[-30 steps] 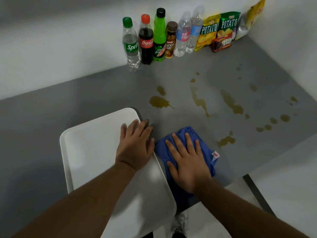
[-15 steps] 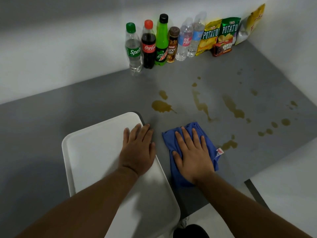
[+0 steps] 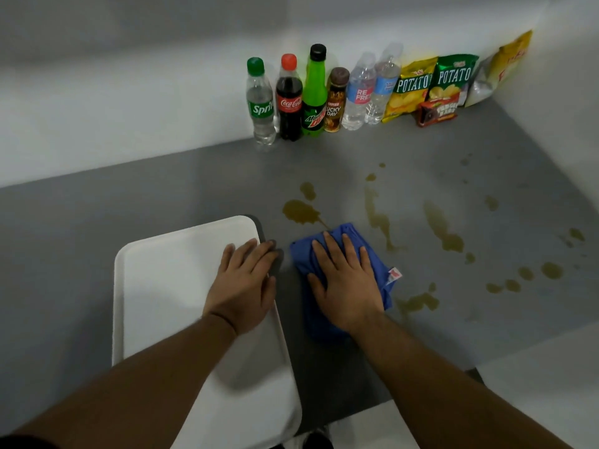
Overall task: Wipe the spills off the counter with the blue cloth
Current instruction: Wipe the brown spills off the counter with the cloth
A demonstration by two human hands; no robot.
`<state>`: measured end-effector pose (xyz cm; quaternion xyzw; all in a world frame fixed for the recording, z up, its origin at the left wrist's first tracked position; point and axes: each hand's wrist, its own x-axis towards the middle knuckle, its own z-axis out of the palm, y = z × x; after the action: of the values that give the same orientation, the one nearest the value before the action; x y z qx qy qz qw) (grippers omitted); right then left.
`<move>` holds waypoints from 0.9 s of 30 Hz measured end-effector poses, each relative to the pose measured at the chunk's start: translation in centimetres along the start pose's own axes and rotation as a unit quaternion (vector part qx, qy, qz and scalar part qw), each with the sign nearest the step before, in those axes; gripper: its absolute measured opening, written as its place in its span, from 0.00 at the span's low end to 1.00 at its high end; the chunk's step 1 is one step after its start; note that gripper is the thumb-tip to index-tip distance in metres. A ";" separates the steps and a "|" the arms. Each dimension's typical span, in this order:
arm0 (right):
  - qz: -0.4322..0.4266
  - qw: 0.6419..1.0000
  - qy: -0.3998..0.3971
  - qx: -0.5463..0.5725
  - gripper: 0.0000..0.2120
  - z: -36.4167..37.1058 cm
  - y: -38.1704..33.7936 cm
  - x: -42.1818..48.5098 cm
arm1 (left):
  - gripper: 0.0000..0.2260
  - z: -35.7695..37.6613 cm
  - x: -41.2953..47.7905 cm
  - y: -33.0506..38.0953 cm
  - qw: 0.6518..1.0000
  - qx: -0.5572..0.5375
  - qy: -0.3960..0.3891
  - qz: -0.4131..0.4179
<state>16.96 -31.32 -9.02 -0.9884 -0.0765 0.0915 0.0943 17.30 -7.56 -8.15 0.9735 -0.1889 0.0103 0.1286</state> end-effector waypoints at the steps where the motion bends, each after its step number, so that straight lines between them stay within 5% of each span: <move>1: 0.008 1.000 0.003 0.005 0.33 0.2 0.1 -0.8 | 0.23 -0.1 0.0 0.1 1.000 0.001 -0.005 -0.003; 9: -0.076 0.997 -0.018 -0.006 0.33 1.0 -1.0 -2.5 | 0.25 -0.1 0.0 0.2 1.000 -0.006 -0.013 -0.020; 15: -0.024 0.999 -0.008 -0.024 0.34 -0.5 -2.5 3.2 | 0.25 -0.2 0.0 0.0 1.000 -0.002 -0.018 -0.016; 22: -0.092 0.995 -0.018 -0.023 0.32 0.5 0.8 -1.1 | 0.21 -0.3 1.8 -1.9 0.996 -0.008 0.076 0.045; 27: -0.017 0.999 -0.004 -0.032 0.35 -0.8 0.5 2.9 | 0.25 -1.0 5.1 -4.0 1.000 0.015 0.002 -0.005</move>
<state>20.05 -31.46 -8.85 -0.9891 -0.0967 0.0912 0.0640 23.56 -5.57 -7.84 0.9762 -0.1834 0.0141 0.1145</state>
